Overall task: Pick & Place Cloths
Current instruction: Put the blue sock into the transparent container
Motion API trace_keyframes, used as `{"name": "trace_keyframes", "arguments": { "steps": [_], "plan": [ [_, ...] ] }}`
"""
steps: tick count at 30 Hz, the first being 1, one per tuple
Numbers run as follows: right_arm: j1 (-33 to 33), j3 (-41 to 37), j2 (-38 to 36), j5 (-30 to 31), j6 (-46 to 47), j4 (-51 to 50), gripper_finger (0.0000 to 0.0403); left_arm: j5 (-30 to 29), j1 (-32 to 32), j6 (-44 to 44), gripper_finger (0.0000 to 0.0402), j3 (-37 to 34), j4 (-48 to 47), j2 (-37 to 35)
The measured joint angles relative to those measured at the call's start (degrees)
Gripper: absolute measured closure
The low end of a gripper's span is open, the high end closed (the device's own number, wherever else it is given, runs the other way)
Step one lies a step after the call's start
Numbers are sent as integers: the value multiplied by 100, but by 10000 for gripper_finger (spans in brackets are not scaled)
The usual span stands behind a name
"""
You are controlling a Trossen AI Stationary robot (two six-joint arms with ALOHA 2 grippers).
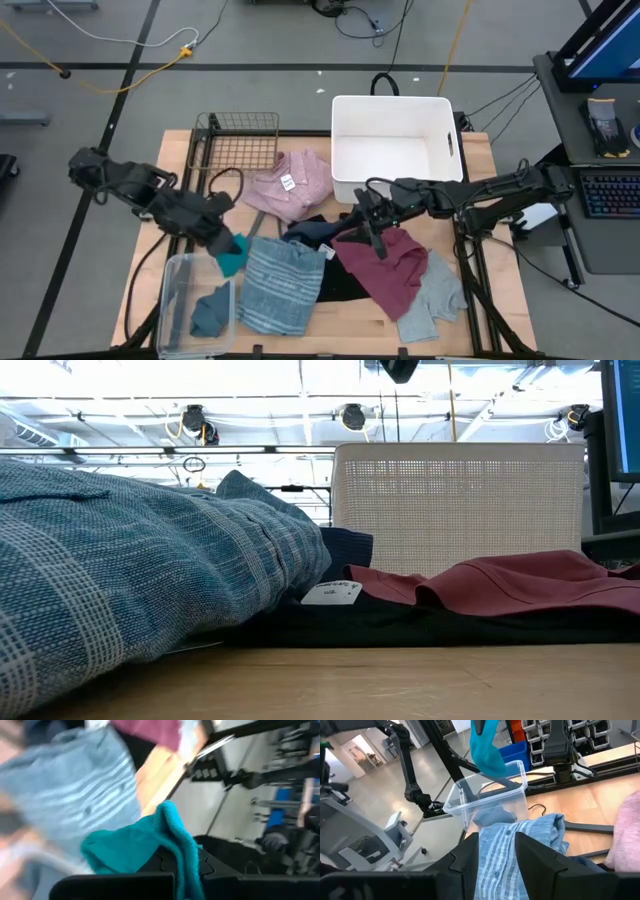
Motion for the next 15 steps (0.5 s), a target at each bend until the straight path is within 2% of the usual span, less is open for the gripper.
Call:
{"name": "trace_keyframes", "arguments": {
  "steps": [10,15],
  "plan": [
    [0,-4,-408,37,-922,-360,298,738,-749,-1276,401,132,-2032,317],
    [4,-4,-921,577,-1364,-871,313,739,-1117,-1489,401,132,-2320,576]
  ]
}}
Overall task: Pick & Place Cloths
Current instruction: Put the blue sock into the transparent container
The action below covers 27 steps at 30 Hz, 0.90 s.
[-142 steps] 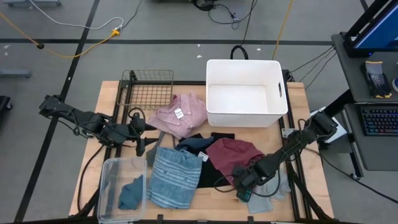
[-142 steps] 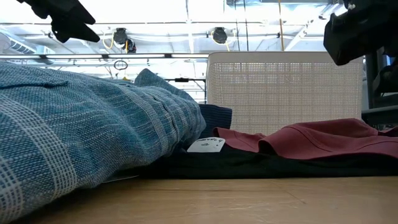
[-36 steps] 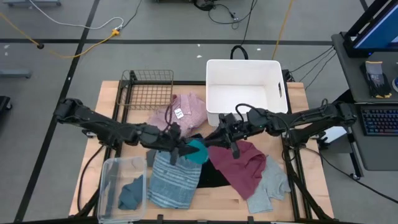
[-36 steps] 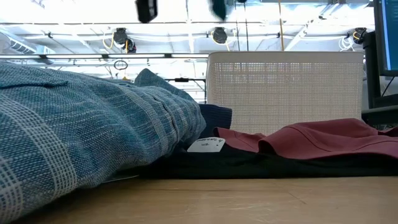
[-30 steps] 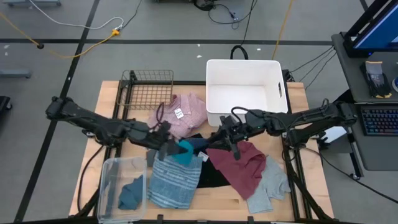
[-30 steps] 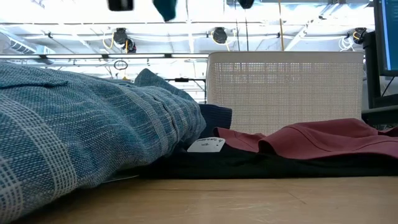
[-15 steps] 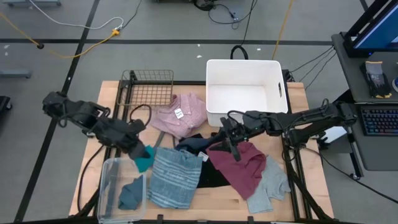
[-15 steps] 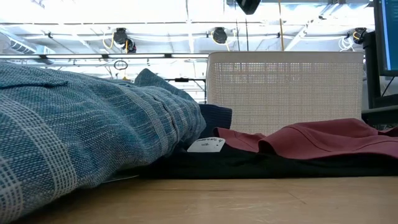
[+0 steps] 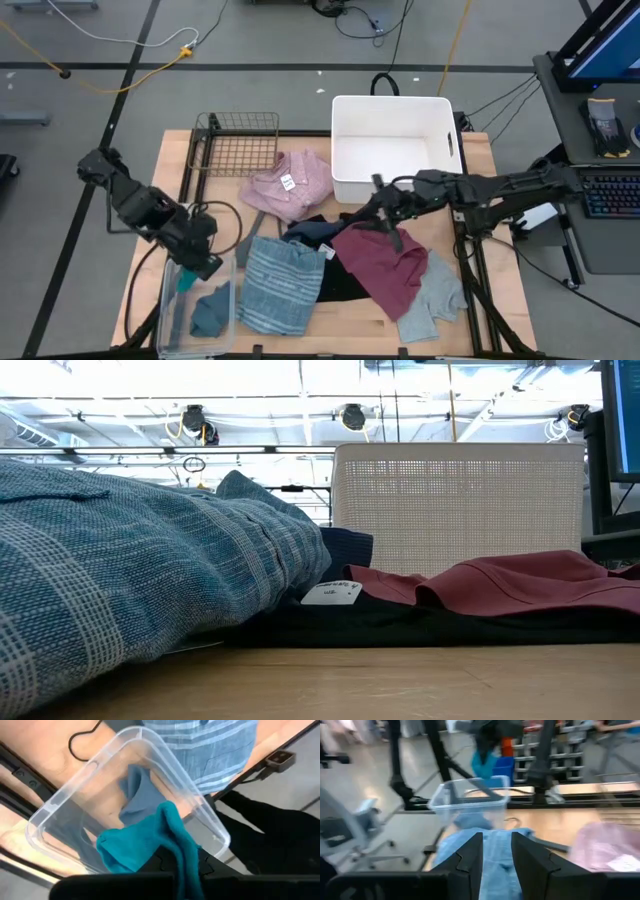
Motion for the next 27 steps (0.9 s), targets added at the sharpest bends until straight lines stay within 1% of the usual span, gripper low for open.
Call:
{"name": "trace_keyframes", "arguments": {
  "steps": [2,4,7,15,21,27],
  "plan": [
    [0,-6,-221,248,-98,-334,317,-20,-116,-18,401,-5,-5,108],
    [1,-92,-464,483,-157,-452,322,-49,-227,-62,401,-90,19,194],
    [1,-413,-879,540,-186,-409,327,-58,-362,-173,401,-365,109,273],
    [172,-1457,-2061,1099,29,-395,345,-67,-509,-538,401,-1317,1111,282],
    [305,-2123,-2832,1119,117,-274,354,-16,-520,-705,401,-1699,1278,280],
    [341,-2742,-3373,1119,117,293,360,-14,-522,-873,401,-2023,1308,280]
  ]
}}
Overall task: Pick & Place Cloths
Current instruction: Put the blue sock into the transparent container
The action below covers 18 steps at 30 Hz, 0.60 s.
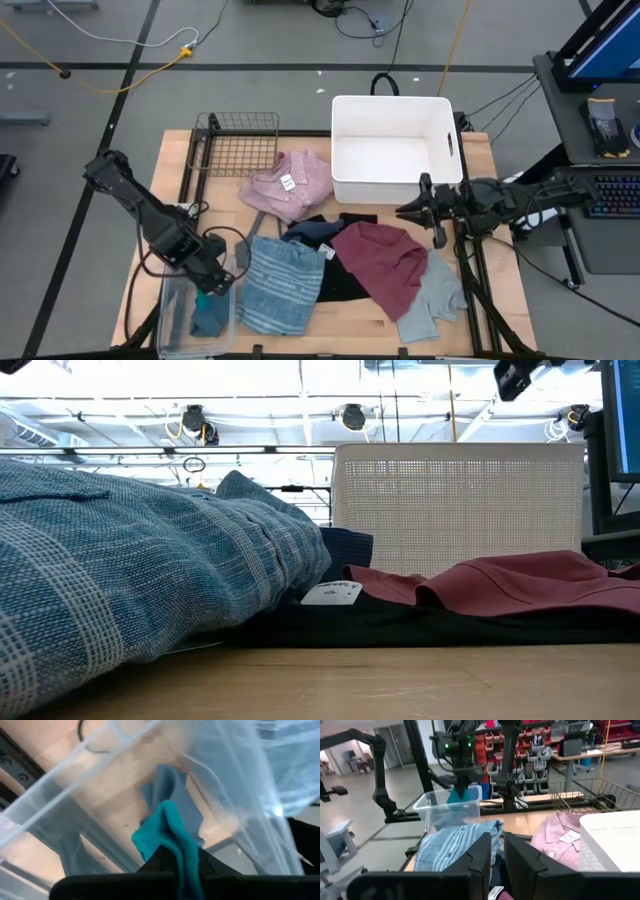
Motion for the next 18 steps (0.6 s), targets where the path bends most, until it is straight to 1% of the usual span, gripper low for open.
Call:
{"name": "trace_keyframes", "arguments": {
  "steps": [9,13,18],
  "plan": [
    [-2,-485,-462,2,2,37,360,17,0,-194,401,-775,1165,0],
    [-2,-515,-524,2,75,41,360,46,0,-280,401,-943,1273,0],
    [-2,-515,-526,-11,153,41,360,46,0,-292,399,-970,1287,0]
  ]
}}
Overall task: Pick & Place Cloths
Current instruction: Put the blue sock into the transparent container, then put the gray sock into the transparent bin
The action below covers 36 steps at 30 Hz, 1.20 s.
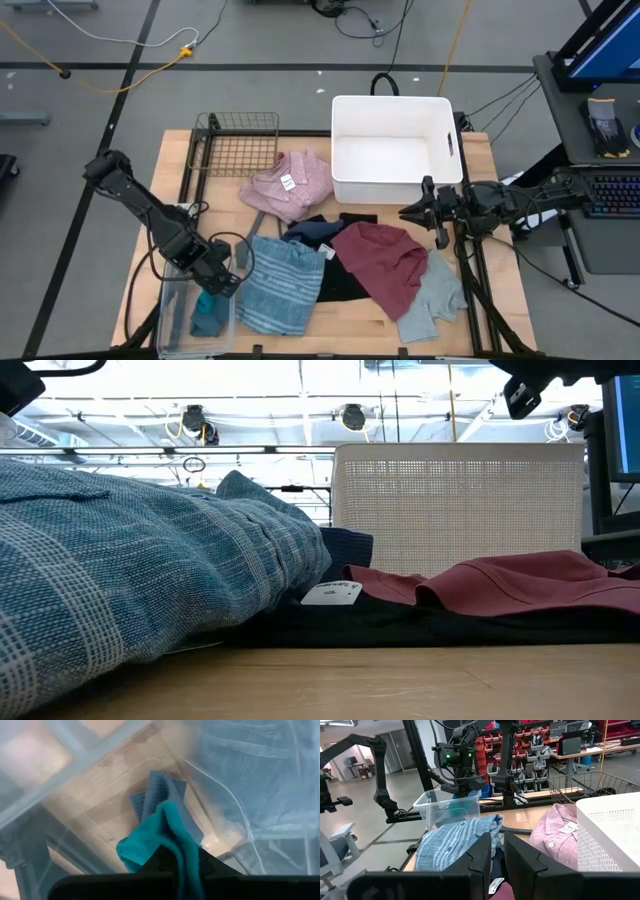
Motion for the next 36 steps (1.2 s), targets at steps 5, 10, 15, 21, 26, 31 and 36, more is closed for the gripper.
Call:
{"name": "trace_keyframes", "arguments": {
  "steps": [5,10,15,21,26,31,36],
  "plan": [
    [0,0,0,-5,0,0,360,-34,0,-35,389,0,25,0],
    [0,0,0,-6,0,0,360,-71,0,-159,356,0,23,0],
    [0,0,0,-9,0,0,360,-74,0,-176,298,0,37,0],
    [0,0,0,-9,2,0,360,427,0,-80,218,0,260,-73],
    [0,0,0,-11,2,0,360,845,-50,-605,188,361,263,-338],
    [0,0,1,-11,2,0,360,-413,-94,-767,196,1015,241,-643],
    [0,0,4,-11,2,0,360,-2291,89,151,225,1560,231,-688]
  ]
}}
